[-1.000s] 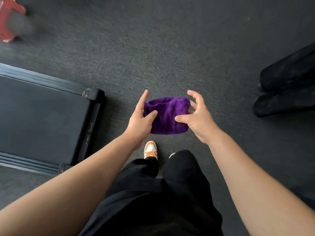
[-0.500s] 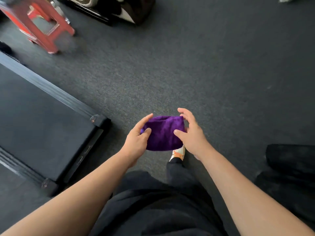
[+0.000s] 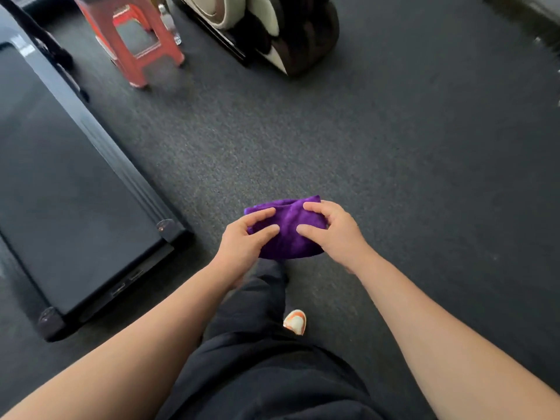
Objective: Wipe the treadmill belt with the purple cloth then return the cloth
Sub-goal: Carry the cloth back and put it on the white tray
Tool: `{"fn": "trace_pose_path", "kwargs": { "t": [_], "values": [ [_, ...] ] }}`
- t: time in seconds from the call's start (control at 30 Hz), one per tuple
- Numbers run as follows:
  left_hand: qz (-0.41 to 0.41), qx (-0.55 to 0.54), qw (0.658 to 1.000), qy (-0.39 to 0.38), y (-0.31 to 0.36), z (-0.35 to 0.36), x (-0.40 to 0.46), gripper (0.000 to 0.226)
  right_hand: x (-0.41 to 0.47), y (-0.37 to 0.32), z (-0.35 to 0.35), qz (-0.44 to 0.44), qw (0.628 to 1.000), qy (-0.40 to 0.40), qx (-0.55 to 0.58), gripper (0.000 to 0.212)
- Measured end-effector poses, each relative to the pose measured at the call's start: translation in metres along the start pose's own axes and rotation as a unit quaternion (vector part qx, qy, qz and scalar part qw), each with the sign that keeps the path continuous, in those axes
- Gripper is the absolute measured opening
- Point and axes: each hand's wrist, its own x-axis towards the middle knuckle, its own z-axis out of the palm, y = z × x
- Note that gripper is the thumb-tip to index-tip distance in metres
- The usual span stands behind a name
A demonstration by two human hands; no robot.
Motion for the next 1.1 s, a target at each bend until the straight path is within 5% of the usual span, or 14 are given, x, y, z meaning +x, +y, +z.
{"fn": "trace_pose_path", "kwargs": {
  "t": [0.13, 0.37, 0.57, 0.77, 0.97, 1.1],
  "values": [
    [0.009, -0.004, 1.0, 0.023, 0.034, -0.005, 0.069, 0.043, 0.077, -0.037, -0.02, 0.0, 0.997, -0.055, -0.045, 0.07],
    [0.014, 0.003, 0.999, 0.031, 0.117, -0.016, 0.188, 0.06, 0.218, -0.103, -0.05, 0.006, 0.992, -0.086, -0.087, 0.084],
    [0.001, -0.038, 0.998, 0.048, 0.181, -0.029, 0.279, 0.074, 0.326, -0.152, -0.064, 0.059, 0.994, -0.088, -0.031, 0.108],
    [-0.021, -0.093, 0.987, 0.13, 0.234, -0.042, 0.375, 0.055, 0.445, -0.199, -0.074, 0.019, 0.991, -0.135, -0.006, 0.076],
    [-0.029, -0.153, 0.965, 0.21, 0.296, -0.059, 0.469, 0.036, 0.564, -0.264, -0.086, -0.039, 0.974, -0.223, -0.031, 0.09],
    [-0.008, -0.195, 0.952, 0.235, 0.334, -0.075, 0.519, 0.04, 0.642, -0.307, -0.087, -0.103, 0.956, -0.269, -0.062, 0.069]
  ]
}}
